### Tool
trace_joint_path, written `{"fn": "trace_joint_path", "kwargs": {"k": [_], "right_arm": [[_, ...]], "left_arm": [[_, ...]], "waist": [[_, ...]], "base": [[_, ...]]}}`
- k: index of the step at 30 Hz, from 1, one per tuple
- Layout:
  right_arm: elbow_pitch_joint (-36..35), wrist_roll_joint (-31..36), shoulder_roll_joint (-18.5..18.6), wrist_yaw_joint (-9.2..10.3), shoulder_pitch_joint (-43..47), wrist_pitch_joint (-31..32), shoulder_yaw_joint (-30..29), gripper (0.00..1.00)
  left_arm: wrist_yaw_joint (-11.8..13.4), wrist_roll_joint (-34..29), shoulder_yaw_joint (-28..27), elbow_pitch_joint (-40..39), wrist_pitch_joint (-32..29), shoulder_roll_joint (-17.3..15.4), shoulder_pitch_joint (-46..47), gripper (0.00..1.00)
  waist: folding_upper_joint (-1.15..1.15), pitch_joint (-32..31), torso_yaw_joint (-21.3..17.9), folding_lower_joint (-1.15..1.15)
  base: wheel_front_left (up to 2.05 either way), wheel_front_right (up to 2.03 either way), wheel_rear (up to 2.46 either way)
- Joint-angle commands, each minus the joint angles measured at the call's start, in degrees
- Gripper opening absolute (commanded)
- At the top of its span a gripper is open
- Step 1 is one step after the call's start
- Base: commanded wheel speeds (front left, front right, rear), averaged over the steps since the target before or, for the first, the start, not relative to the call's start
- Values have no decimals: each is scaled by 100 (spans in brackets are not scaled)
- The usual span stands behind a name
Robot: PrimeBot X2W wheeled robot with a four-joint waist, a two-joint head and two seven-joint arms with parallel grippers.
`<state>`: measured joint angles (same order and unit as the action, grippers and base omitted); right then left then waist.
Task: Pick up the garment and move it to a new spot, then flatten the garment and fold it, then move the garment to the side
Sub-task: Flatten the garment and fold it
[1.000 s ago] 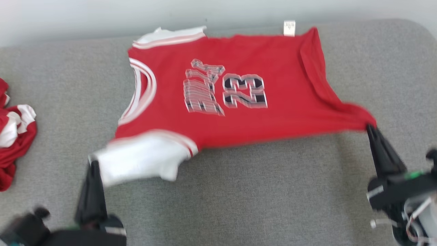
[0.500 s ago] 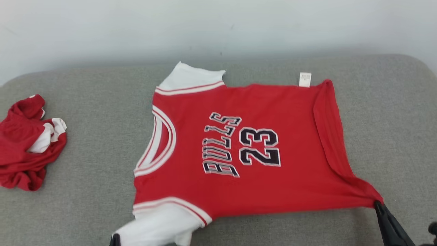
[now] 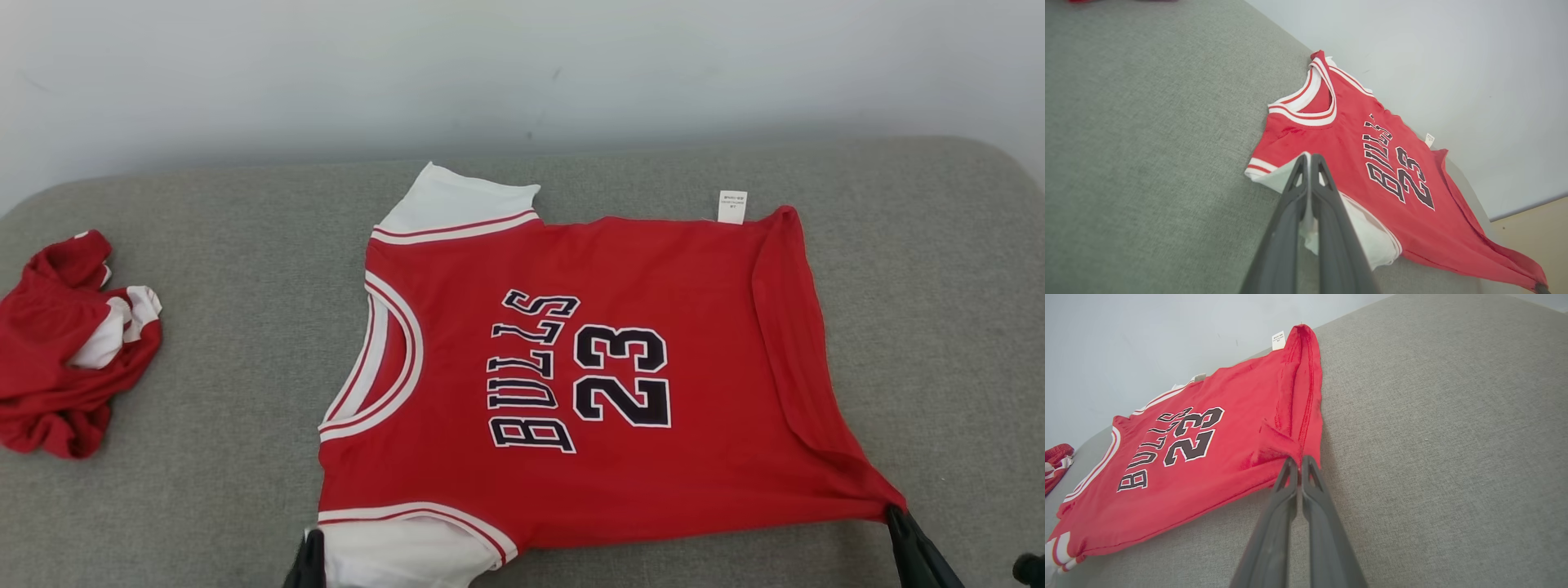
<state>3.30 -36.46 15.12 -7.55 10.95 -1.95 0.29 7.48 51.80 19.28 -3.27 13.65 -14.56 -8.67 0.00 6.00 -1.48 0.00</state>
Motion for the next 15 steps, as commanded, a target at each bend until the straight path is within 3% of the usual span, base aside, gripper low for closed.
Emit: {"fn": "trace_joint_path", "kwargs": {"k": [1, 10, 15], "right_arm": [[1, 21, -17, 14, -72, 22, 3, 0], [400, -11, -65, 14, -933, 145, 334, 0], [835, -10, -69, 14, -1522, 55, 508, 0]], "left_arm": [[-32, -89, -13, -23, -9, -67, 110, 0], [-146, -351, 107, 133, -515, -411, 1172, 0], [-285, -348, 124, 618, -678, -363, 1936, 0]], "waist": [[0, 33, -39, 0], [0, 293, -362, 0], [0, 501, -456, 0]], "base": [[0, 0, 0], [0, 0, 0], [0, 0, 0]]}}
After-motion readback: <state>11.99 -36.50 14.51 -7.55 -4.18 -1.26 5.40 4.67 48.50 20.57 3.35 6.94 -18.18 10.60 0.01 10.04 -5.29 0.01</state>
